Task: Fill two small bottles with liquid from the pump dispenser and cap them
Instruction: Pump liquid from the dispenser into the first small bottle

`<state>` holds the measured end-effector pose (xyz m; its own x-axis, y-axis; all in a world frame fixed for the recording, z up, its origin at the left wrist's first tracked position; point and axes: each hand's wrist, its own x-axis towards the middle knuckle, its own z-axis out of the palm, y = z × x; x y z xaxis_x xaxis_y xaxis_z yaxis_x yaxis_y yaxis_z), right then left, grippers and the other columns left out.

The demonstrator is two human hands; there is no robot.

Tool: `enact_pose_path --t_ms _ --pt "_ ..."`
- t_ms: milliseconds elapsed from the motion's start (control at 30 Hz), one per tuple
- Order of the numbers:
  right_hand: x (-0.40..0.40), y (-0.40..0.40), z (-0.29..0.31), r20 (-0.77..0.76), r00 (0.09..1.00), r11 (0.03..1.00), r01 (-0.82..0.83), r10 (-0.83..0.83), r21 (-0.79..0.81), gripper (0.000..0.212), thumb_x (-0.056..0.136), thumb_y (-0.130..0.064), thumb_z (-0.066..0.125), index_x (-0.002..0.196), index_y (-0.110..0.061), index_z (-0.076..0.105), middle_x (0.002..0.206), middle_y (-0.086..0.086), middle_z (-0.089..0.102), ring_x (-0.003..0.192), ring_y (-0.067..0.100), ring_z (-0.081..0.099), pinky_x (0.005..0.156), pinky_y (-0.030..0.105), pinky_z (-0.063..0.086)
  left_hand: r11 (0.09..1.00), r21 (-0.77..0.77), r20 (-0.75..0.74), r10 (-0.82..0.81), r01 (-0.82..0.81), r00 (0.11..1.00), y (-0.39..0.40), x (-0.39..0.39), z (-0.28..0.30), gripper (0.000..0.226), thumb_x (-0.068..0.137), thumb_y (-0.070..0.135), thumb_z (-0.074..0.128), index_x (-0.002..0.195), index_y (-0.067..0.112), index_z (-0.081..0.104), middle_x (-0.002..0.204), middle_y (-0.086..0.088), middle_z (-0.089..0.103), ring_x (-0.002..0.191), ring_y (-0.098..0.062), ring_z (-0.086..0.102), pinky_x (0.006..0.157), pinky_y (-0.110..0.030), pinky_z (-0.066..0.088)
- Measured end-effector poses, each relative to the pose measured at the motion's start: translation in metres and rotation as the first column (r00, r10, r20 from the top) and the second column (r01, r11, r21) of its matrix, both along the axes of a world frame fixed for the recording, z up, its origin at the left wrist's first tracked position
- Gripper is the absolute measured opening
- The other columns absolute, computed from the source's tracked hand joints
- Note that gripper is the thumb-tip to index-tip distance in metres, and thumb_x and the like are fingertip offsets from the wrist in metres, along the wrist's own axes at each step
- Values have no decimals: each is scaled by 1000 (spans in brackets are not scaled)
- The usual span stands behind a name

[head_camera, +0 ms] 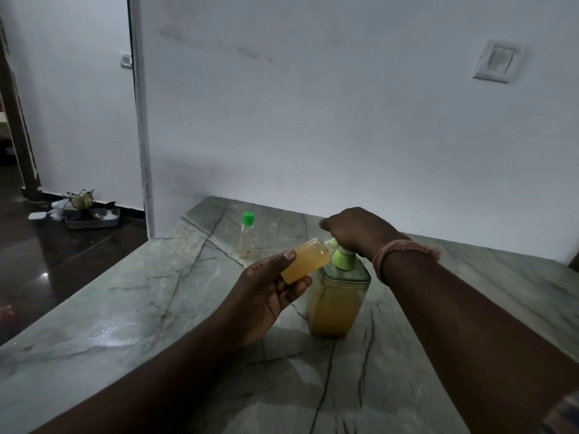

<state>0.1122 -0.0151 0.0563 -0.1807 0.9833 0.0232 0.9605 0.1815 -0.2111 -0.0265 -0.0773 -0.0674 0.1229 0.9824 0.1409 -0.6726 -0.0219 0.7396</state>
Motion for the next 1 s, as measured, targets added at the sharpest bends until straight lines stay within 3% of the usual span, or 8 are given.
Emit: enact_pose_path --t_ms 67,133,333,467,667,800,933,1000 --pt "1 4 2 -33 999 1000 15 -15 -21 28 101 -25 39 84 -9 56 80 8 53 66 22 49 64 29 42 1000 -3 6 -4 4 1000 -1 0 0 46 79 24 69 119 3 59 100 -18 65 80 -23 69 67 -25 58" --pt "1 9 2 -106 991 997 78 -80 -16 35 97 -30 46 68 -11 50 68 4 49 55 16 42 53 26 33 1000 -8 14 -13 13 1000 0 -1 -1 47 79 23 69 119 2 58 100 -18 65 79 -23 69 67 -25 59" --pt "2 8 -9 -111 991 996 85 -80 36 27 97 -26 44 96 -7 63 93 10 55 91 26 57 77 31 43 1000 -10 19 2 -2 1000 4 -1 -2 59 74 26 77 123 1 56 103 -19 64 81 -24 69 67 -26 58" --pt "0 3 -2 -107 989 995 104 -104 -7 25 97 -20 38 95 -9 61 108 12 59 87 24 52 71 28 39 1000 -4 21 -12 12 1000 1 0 -2 62 68 28 80 120 1 58 100 -19 65 80 -24 68 68 -26 58" --pt "2 16 -5 -88 990 993 115 -111 34 29 92 -30 46 71 -13 55 85 6 59 76 22 55 58 27 37 1000 8 18 -28 28 999 2 -2 -5 58 69 27 79 118 1 61 96 -16 69 82 -25 69 69 -26 58" --pt "1 12 -8 -25 997 998 68 -67 15 21 95 -18 40 85 -9 57 91 10 54 84 25 54 65 26 38 1000 2 24 -26 26 999 3 -2 -5 50 75 25 77 116 2 62 97 -17 69 81 -24 69 69 -26 58" --pt "0 7 -4 -58 994 996 93 -93 -2 14 94 -8 40 91 -9 54 87 7 51 84 25 51 54 23 32 1000 -4 15 -20 20 1000 0 -1 -3 57 72 26 79 119 1 60 104 -20 63 82 -25 69 68 -26 58" --pt "-1 7 -1 -17 997 997 71 -70 13 20 96 -13 42 95 -7 61 92 7 58 89 24 58 65 26 41 1000 -1 11 -20 20 1000 -1 -1 -2 62 69 27 79 121 1 58 106 -21 62 82 -24 69 68 -26 57"
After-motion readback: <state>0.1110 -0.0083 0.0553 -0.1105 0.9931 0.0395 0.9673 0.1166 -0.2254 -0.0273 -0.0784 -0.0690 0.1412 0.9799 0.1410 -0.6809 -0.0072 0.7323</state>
